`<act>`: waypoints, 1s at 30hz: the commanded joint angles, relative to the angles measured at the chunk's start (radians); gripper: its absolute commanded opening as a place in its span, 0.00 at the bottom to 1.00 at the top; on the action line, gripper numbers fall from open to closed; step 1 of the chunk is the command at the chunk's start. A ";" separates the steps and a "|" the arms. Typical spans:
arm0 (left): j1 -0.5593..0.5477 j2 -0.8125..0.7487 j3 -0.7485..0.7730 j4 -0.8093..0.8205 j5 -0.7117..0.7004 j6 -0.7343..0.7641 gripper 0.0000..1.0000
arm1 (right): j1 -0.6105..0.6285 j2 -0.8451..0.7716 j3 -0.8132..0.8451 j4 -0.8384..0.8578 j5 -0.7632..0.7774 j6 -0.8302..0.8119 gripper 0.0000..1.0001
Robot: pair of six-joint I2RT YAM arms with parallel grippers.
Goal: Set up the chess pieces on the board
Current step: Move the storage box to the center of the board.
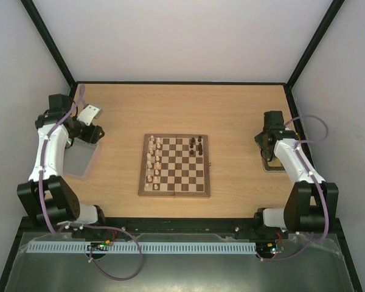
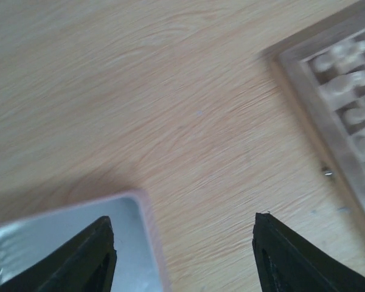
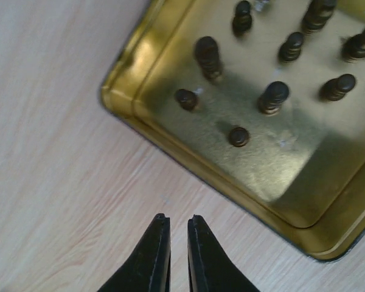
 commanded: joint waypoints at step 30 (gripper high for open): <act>0.291 -0.190 -0.458 0.230 -0.292 0.135 0.50 | -0.068 0.092 -0.069 0.001 -0.040 -0.158 0.58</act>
